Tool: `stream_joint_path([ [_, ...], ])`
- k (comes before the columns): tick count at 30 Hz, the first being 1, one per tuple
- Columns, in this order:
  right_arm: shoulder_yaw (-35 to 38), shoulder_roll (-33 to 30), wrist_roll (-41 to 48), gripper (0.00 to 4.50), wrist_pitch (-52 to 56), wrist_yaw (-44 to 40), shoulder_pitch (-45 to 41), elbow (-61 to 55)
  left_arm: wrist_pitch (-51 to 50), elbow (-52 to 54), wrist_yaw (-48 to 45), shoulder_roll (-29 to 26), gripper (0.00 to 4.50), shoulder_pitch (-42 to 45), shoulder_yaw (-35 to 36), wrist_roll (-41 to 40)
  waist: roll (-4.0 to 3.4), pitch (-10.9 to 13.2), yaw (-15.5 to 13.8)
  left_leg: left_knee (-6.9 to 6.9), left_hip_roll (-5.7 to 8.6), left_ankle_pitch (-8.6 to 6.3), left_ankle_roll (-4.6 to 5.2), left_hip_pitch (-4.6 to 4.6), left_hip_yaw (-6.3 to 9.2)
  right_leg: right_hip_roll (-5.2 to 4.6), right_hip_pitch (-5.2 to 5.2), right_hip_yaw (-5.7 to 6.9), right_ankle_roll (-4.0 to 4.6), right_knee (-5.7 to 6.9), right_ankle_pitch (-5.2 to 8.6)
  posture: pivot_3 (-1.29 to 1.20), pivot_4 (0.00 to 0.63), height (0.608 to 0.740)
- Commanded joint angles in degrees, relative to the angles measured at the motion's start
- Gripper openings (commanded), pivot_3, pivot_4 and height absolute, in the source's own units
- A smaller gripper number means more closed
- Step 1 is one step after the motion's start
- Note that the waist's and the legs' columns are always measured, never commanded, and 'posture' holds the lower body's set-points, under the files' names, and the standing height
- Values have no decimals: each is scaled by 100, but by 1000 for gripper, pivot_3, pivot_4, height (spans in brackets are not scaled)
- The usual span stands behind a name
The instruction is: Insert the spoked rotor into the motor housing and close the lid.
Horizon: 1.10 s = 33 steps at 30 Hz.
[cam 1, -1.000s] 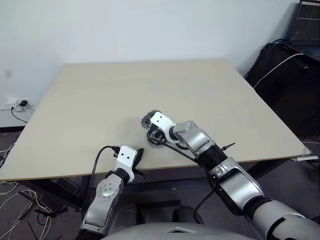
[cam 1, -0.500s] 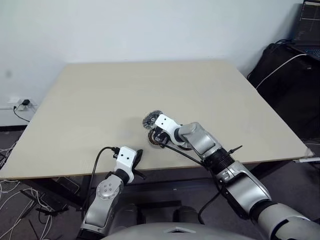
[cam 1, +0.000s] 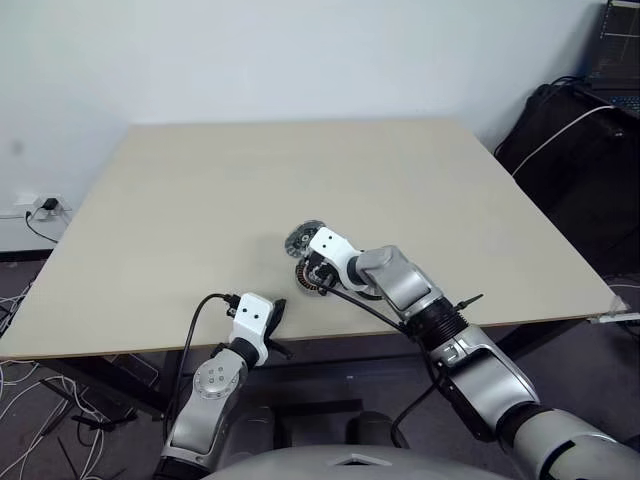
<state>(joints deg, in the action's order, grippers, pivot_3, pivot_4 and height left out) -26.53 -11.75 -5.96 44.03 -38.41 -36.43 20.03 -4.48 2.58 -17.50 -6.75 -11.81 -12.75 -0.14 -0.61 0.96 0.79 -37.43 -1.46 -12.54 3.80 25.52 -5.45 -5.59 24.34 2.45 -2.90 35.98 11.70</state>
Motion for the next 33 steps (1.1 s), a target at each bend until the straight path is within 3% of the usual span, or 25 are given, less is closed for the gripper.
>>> stream_joint_path([
  [1, 114, 89, -11, 32, -88, 125, -118, 164, 93, 93, 11, 37, 0, 86, -50, 8, 0, 0, 3, 0, 0, 0, 0, 0, -1, 0, 0, 0, 0, 0, 0, 0, 0, 740],
  [15, -99, -437, 61, 32, 117, -581, 10, -638, 115, 22, 30, 42, 0, 55, -62, 2, 1, 0, -3, -2, 0, 0, 0, 3, -3, 1, 4, -2, 0, 1, 0, 0, 0, 740],
  [23, 353, -51, 42, 32, -192, 247, 53, -355, 167, -110, -22, 39, 0, 117, -74, -2, 1, 0, 2, -4, -1, 1, -1, 3, -4, 4, 3, -2, -2, 3, -1, 0, 0, 740],
  [33, 371, 218, 4, 32, -512, 520, -36, 319, 184, -111, -27, 0, 0, 100, -45, -9, 1, -1, 13, -5, -2, 2, -1, 3, -6, 6, 3, -3, -2, 3, -2, 0, 0, 740],
])
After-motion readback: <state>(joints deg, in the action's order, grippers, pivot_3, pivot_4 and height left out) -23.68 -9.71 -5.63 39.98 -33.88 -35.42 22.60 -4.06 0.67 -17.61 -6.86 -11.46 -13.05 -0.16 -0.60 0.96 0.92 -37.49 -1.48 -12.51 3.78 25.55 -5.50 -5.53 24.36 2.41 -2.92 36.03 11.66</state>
